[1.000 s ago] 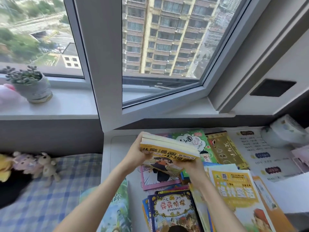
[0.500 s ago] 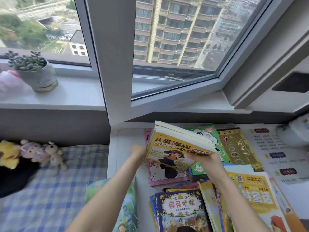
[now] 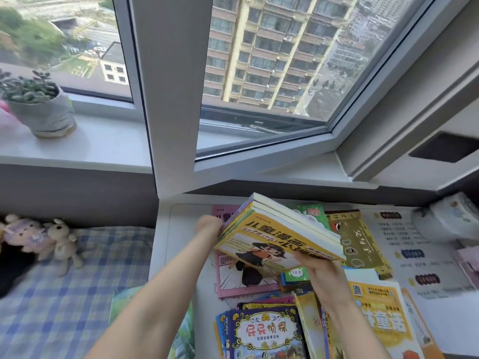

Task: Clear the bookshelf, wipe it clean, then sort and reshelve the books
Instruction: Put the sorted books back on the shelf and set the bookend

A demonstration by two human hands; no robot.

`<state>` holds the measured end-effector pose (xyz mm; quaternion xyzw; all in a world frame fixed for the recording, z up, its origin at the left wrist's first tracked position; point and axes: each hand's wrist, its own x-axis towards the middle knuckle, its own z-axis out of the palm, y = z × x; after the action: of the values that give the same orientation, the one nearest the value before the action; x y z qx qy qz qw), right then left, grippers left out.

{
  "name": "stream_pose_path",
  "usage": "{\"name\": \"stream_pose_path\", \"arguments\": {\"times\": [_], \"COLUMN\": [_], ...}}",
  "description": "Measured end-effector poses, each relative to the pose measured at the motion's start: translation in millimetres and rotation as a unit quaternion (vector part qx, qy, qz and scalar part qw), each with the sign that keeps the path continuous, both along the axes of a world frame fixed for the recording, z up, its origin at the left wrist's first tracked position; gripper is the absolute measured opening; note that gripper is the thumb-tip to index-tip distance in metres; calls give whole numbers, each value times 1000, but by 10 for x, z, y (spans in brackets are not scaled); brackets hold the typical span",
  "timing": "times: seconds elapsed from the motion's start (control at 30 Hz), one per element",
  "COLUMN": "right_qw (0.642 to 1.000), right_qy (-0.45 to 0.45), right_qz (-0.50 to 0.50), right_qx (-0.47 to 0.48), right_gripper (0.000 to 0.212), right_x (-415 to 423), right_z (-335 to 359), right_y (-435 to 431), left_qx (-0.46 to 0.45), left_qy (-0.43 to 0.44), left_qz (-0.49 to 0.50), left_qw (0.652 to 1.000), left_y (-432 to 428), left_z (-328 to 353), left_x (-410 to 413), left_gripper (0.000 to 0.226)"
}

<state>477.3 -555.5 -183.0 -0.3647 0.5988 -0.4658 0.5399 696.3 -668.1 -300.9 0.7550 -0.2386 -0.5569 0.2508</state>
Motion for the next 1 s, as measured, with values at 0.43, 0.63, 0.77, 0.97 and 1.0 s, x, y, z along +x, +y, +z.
{"name": "stream_pose_path", "arguments": {"times": [0.43, 0.63, 0.77, 0.97, 1.0], "right_qw": [1000, 999, 998, 998, 997], "right_qy": [-5, -43, -49, -64, -71], "right_qz": [-7, -6, 32, 29, 27], "right_qx": [14, 28, 34, -1, 4], "right_gripper": [39, 32, 44, 49, 59], "right_x": [-311, -328, -222, 46, 92], "right_z": [311, 401, 345, 127, 64], "right_y": [-4, 8, -116, -266, -270], "left_qx": [-140, -334, -374, -323, -317], "left_qy": [72, 40, 111, 144, 139], "left_qz": [-29, -76, -161, -136, -140], "left_qw": [987, 939, 906, 926, 928], "left_y": [75, 541, 664, 694, 718], "left_z": [355, 803, 1249, 1147, 1084], "left_x": [-192, 48, 90, 221, 237], "left_gripper": [21, 18, 14, 48, 56]}}
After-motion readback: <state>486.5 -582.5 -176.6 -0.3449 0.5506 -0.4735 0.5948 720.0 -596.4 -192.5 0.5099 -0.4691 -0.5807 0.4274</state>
